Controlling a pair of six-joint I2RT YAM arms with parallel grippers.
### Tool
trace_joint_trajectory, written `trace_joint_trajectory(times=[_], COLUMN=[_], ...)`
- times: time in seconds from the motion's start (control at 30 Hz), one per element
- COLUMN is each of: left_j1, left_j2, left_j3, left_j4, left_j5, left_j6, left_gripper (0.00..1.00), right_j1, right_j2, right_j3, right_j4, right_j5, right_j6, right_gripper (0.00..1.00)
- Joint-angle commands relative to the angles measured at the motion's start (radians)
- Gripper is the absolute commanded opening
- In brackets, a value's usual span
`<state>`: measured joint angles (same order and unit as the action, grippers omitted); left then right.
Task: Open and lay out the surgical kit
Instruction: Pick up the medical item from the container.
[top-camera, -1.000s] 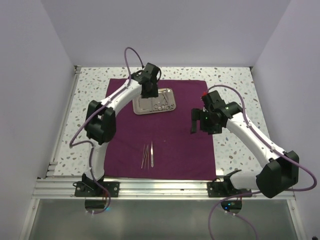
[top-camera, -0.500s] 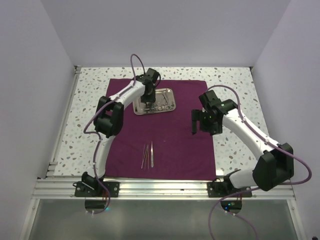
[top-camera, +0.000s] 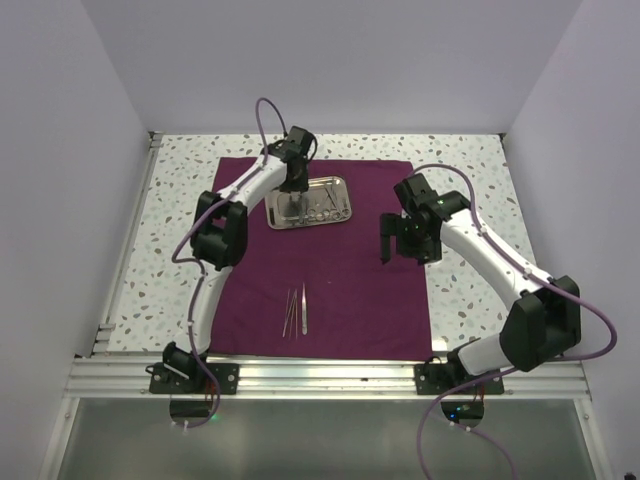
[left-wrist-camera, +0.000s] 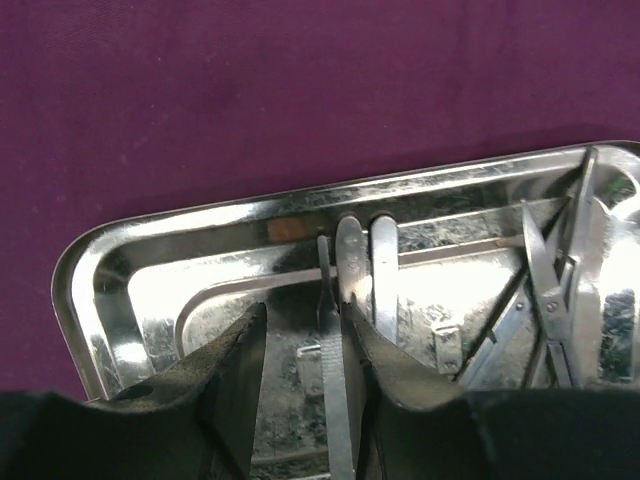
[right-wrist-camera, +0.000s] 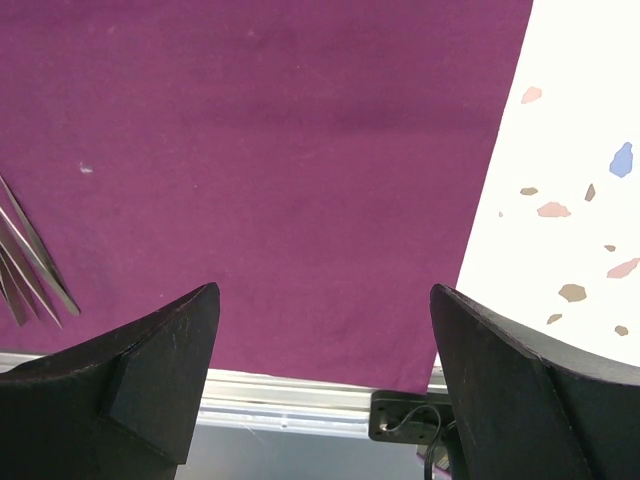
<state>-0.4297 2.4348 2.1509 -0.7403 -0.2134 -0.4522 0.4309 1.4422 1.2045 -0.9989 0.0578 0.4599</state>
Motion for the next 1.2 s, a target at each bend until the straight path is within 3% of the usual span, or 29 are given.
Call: trace_joint_trajectory(times=[0.0, 0.53, 0.7, 0.93, 0.97, 1.03, 1.17], left_j1=[0.023, 0.028, 0.029, 0.031, 0.034, 0.046, 0.074], left_j2=[0.039, 0.164, 0.173, 0.197, 0.202, 0.211, 0.182], left_j3=[0.043, 0.112, 0.080, 0.043, 0.044, 0.044, 0.037], left_j4=[0.018, 0.002, -0.010, -0.019, -0.018, -0.013, 0.015], left_j5=[-0.004, -0.017, -0.021, 0.002, 0.012, 0.048, 0.109], left_j6=[0.029, 0.092, 0.076, 0.056, 0.056, 0.055, 0.070], left_gripper=[0.40, 0.38, 0.25, 0.14, 0.06, 0.00, 0.00], right_j1=[-0.004, -0.006, -0.006, -0.006, -0.004, -0.004, -0.006], right_j2=[0.011, 0.047, 0.047, 0.041, 0.037, 0.035, 0.029], right_j3=[0.041, 0.055, 0.055, 0.047, 0.046, 0.040, 0.029], right_j4=[-0.020, -0.020, -0.017, -0.018, -0.018, -0.017, -0.006], right_j5=[0.016, 0.019, 0.019, 0.022, 0.022, 0.020, 0.013], right_j6=[-0.013, -0.018, -0.017, -0.013, -0.013, -0.013, -0.012], right_gripper=[0.89, 0.89, 0.89, 0.89, 0.89, 0.89, 0.89])
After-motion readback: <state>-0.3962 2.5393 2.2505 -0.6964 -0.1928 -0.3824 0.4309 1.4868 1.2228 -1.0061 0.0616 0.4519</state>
